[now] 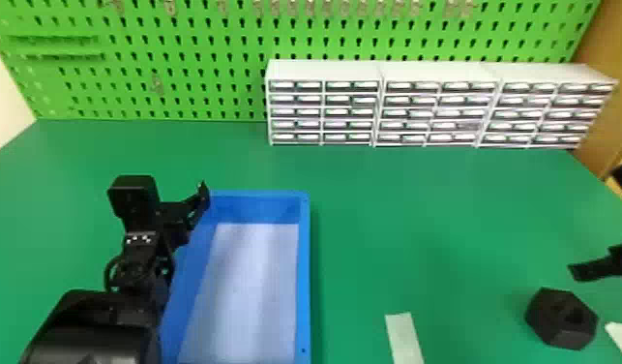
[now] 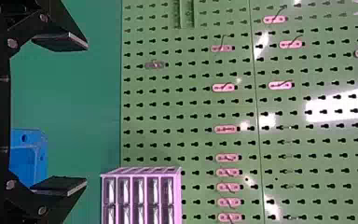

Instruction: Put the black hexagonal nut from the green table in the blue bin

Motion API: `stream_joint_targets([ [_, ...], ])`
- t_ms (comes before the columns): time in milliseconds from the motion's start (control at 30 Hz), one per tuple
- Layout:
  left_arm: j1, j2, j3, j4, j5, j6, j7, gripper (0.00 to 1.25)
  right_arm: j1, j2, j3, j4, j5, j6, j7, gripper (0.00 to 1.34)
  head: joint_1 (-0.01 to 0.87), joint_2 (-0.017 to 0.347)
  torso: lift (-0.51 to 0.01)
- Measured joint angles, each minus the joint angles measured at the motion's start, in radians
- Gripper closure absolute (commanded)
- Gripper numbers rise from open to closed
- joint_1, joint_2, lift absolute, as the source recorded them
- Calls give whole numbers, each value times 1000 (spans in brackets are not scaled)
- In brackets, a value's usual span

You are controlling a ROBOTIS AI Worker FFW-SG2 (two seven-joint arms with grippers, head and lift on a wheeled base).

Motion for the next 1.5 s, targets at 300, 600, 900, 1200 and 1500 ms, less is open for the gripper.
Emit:
stream_joint_targets([
  [300,1,0,0,0,-1,0,0,246,-6,1,53,56,104,-2,102,423,686,51,-96],
  [600,3,0,0,0,-2,0,0,246,-12,3,75,97,121,-14,127,424,686,51,-96],
  [900,3,0,0,0,-2,0,0,246,-18,15,91,142,132,-42,128,427,686,51,-96],
  [1200,3,0,0,0,-1,0,0,246,-34,24,104,194,154,-79,128,446,686,51,-96],
  [1500,5,0,0,0,1,0,0,246,-37,27,108,234,160,-97,127,452,686,51,-96],
])
